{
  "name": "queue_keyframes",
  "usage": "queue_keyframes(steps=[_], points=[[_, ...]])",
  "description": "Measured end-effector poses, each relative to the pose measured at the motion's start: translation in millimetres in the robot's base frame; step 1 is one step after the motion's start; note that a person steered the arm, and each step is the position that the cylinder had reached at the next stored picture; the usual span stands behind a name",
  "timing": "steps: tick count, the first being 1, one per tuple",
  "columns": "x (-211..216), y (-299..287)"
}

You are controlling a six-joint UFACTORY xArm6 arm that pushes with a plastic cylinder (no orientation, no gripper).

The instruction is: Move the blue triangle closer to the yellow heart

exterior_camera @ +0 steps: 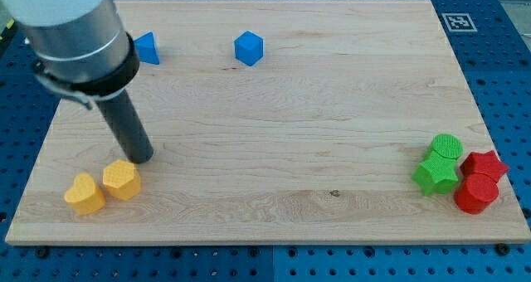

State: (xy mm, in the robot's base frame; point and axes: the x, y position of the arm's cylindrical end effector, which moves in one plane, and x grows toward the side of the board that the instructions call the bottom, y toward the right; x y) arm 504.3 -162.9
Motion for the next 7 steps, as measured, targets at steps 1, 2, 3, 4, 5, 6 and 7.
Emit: queue_keyframes(steps=[1, 2, 3, 4, 5, 6, 7], points=[[-45.3, 58.0], [-94.7, 105.5], [-136.8, 93.6], [-174.8, 68.3], [-222.6, 63.7], [-226.1, 23.0], [-214.0, -22.3]])
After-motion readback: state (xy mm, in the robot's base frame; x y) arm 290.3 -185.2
